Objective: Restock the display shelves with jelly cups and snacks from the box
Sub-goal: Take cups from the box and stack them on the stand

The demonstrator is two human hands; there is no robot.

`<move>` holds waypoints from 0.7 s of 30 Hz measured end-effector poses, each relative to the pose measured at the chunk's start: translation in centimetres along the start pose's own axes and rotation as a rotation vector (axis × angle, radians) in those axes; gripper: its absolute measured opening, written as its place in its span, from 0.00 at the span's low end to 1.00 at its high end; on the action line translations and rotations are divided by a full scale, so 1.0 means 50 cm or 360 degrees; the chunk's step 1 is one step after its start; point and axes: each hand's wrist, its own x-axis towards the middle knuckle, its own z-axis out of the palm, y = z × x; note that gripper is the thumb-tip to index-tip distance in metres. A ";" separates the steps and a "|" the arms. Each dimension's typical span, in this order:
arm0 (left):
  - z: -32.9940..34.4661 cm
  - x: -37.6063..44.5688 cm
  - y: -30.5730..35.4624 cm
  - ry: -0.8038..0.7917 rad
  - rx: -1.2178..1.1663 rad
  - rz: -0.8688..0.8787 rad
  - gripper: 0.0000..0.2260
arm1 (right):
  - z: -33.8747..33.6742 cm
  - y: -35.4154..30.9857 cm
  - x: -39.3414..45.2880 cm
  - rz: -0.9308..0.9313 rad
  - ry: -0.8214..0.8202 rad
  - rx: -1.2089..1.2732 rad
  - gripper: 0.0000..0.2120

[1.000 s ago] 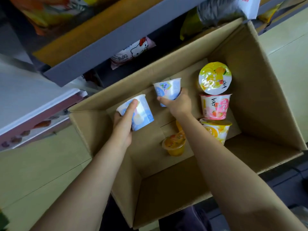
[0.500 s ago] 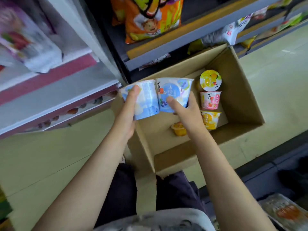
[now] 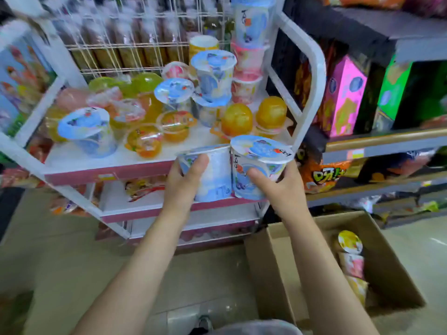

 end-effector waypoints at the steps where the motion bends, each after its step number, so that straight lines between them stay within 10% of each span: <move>1: -0.034 0.009 0.035 0.0059 0.0025 0.0082 0.19 | 0.033 -0.027 0.013 -0.0048 -0.0030 -0.0051 0.26; 10: -0.252 0.095 0.192 0.0535 0.0192 0.0582 0.43 | 0.292 -0.123 0.146 -0.0389 -0.0165 -0.0139 0.28; 21: -0.383 0.323 0.227 0.0799 0.0660 0.0849 0.30 | 0.541 -0.111 0.381 -0.0288 -0.0175 -0.0310 0.35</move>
